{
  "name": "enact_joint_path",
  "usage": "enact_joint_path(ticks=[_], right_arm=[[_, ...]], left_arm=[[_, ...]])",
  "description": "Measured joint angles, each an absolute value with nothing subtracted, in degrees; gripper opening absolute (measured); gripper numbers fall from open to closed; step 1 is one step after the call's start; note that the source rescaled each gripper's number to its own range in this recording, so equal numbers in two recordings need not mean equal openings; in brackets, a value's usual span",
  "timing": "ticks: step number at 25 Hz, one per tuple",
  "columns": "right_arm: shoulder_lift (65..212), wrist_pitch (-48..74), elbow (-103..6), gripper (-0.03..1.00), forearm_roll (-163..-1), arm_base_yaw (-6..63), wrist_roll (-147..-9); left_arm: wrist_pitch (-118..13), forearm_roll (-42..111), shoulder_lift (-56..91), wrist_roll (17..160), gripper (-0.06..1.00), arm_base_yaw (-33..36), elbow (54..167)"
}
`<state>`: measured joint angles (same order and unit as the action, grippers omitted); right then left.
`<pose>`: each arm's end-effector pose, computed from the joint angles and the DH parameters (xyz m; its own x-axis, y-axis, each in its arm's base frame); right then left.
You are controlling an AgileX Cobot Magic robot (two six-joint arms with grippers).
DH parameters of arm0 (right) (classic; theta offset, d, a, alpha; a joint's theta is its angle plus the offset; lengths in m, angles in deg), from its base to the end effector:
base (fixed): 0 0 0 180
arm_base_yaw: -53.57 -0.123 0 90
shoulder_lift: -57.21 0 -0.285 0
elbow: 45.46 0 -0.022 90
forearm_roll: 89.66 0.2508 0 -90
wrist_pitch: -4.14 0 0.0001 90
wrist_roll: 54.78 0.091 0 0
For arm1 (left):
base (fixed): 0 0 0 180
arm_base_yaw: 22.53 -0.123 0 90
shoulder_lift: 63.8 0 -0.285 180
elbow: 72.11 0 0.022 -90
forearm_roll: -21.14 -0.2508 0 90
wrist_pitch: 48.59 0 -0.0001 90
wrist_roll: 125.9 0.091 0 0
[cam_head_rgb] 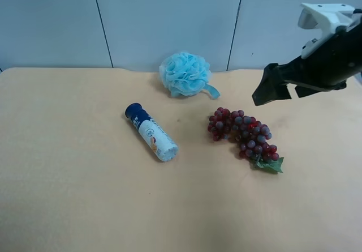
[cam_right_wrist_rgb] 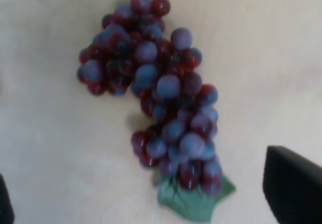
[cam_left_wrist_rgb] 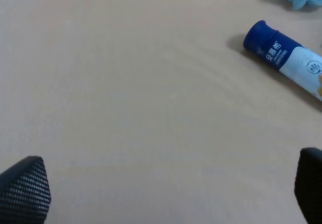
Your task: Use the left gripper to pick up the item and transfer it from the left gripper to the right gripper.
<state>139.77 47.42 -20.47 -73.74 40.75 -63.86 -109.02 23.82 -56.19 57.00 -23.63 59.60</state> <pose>0.2437 0.0730 0.2737 -0.8554 -0.1481 -0.4963 -0.2711 0.9445 0.1855 -0.0056 -0.0038 0.2792 -0.4424 0.0190 -0.8966 0.0295 0.9995 0.0067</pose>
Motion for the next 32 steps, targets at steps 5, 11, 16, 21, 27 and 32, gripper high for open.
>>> enact_joint_path(ticks=[5, 11, 16, 21, 27, 32], right_arm=[[131.1, 56.0, -20.5, 0.99, -75.2, 40.7, -62.7], [121.6, 65.1, -20.5, 0.99, -78.0, 40.7, -60.4], [114.8, 72.6, -20.5, 0.99, -81.9, 40.7, -56.3], [106.5, 73.4, -18.5, 0.99, -83.2, 40.7, -54.8], [95.9, 73.6, -7.2, 0.99, -83.5, 40.7, -54.8], [85.9, 69.4, 0.7, 0.99, -82.2, 40.7, -54.8]], left_arm=[[-109.0, 23.8, -56.2, 57.0, 1.0, -23.6, 59.6], [-109.0, 23.8, -56.2, 57.0, 1.0, -23.6, 59.6], [-109.0, 23.8, -56.2, 57.0, 1.0, -23.6, 59.6], [-109.0, 23.8, -56.2, 57.0, 1.0, -23.6, 59.6], [-109.0, 23.8, -56.2, 57.0, 1.0, -23.6, 59.6], [-109.0, 23.8, -56.2, 57.0, 1.0, -23.6, 59.6]])
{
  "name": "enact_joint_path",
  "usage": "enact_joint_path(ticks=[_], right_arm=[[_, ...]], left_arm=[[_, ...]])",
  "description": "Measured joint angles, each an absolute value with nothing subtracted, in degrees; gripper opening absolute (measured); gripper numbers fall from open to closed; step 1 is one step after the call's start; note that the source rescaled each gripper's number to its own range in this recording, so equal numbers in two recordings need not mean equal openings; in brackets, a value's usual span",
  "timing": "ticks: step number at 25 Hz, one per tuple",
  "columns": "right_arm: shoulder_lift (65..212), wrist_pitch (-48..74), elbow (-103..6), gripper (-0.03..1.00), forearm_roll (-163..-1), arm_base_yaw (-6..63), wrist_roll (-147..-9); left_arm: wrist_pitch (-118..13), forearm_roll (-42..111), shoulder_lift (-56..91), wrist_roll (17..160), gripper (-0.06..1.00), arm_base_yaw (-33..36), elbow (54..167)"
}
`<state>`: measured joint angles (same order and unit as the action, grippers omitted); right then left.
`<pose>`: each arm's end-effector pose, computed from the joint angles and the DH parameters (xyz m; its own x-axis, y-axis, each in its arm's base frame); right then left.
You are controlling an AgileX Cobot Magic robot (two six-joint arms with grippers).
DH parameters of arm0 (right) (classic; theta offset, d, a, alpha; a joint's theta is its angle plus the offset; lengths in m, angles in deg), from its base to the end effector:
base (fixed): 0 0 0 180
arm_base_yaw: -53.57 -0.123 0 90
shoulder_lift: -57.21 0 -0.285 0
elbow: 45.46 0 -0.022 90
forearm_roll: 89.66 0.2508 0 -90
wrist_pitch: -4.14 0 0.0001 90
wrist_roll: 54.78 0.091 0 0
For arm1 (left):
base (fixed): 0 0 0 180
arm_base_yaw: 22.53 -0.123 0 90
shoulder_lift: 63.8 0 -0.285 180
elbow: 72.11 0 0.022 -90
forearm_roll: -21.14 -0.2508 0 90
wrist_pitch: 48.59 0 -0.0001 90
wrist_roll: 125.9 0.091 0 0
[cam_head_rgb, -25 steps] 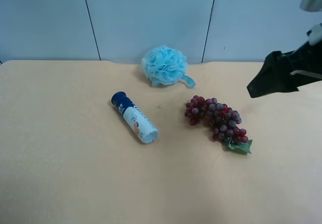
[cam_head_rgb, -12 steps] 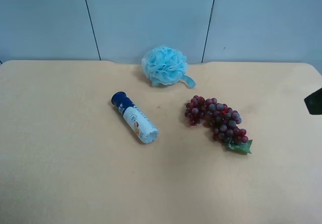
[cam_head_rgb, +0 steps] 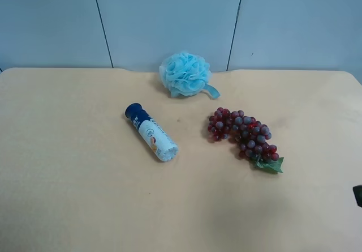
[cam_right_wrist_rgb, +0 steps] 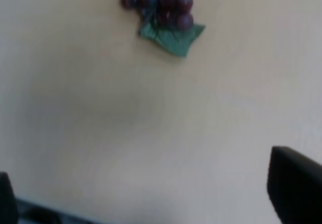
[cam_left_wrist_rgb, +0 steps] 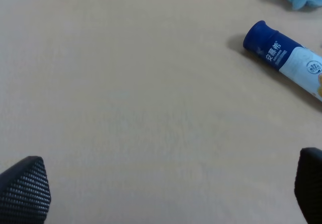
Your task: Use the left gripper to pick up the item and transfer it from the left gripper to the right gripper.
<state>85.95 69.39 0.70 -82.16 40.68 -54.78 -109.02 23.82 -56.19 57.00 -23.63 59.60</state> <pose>0.0410 0.0205 0.2774 -0.7615 -0.1182 -0.6373 -0.2543 0.9589 0.1260 -0.0056 -0.0038 0.2792 -0.4424 0.0190 -0.8966 0.0295 0.9995 0.0067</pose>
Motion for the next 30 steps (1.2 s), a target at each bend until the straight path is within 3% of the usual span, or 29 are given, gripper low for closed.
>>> enact_joint_path(ticks=[12, 25, 30], right_arm=[[70.0, 65.2, 3.5, 0.99, -83.8, 40.7, -54.8], [69.8, 65.2, 3.5, 0.99, -84.0, 40.9, -54.8], [69.8, 65.2, 3.5, 0.99, -84.0, 46.0, -54.8]], left_arm=[[-109.0, 23.8, -56.2, 57.0, 1.0, -23.6, 59.6], [-109.0, 23.8, -56.2, 57.0, 1.0, -23.6, 59.6], [-109.0, 23.8, -56.2, 57.0, 1.0, -23.6, 59.6]])
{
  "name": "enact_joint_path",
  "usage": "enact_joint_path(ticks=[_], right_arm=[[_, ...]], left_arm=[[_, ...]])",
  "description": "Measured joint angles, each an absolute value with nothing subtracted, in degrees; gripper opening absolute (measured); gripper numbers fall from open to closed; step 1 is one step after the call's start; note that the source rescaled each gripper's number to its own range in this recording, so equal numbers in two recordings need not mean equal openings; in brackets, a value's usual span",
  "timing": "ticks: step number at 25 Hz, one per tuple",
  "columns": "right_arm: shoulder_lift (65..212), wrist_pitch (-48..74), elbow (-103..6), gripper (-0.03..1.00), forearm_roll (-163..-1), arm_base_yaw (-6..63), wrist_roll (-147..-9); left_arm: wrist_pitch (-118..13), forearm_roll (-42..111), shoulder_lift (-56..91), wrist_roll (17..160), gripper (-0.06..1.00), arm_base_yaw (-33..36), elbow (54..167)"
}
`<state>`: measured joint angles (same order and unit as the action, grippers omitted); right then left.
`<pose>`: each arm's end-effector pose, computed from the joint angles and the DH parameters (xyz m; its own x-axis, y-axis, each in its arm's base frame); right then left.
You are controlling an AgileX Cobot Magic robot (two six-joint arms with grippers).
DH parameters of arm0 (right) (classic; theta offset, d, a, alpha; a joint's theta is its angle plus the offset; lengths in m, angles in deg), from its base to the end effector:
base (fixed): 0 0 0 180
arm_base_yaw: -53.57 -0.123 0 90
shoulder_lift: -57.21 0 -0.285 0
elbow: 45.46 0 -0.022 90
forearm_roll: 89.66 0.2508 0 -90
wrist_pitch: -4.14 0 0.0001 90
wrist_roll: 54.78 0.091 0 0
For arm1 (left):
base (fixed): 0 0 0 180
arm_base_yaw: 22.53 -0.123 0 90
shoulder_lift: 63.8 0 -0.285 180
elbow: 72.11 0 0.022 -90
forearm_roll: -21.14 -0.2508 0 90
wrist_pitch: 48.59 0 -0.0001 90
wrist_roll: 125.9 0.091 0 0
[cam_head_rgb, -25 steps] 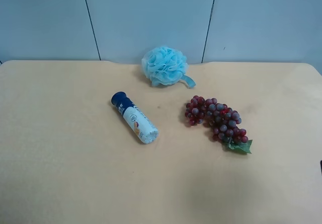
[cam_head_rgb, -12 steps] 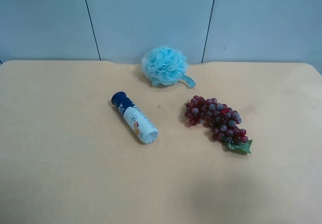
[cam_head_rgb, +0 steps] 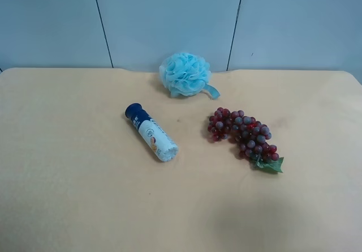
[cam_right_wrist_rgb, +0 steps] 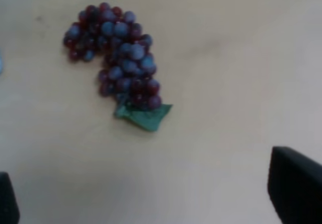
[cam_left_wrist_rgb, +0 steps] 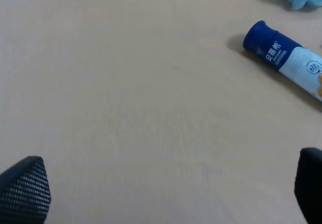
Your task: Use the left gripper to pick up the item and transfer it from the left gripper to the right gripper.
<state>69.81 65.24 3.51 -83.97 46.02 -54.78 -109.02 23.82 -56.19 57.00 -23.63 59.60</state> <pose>0.0072 0.0089 0.2751 -0.5425 -0.0236 -0.8397 -0.1775 0.9802 0.0872 -0.0056 -0.0038 0.2792 -0.4424 0.0190 -0.8966 0.0295 0.9995 0.0067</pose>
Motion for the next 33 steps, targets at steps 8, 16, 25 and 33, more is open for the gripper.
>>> enact_joint_path(ticks=[8, 16, 25, 33], right_arm=[[65.1, 65.2, 3.5, 0.99, -84.1, 53.5, -54.8], [64.8, 65.2, 3.5, 0.99, -84.1, 53.5, -54.8], [64.8, 65.2, 3.5, 0.99, -84.1, 53.5, -54.8], [64.8, 65.2, 3.5, 0.99, -84.1, 53.5, -54.8]], left_arm=[[-109.0, 23.8, -56.2, 57.0, 1.0, -23.6, 59.6], [-109.0, 23.8, -56.2, 57.0, 1.0, -27.5, 59.6], [-109.0, 23.9, -56.2, 57.0, 1.0, -28.5, 59.6], [-109.0, 23.9, -56.2, 57.0, 1.0, -28.5, 59.6]])
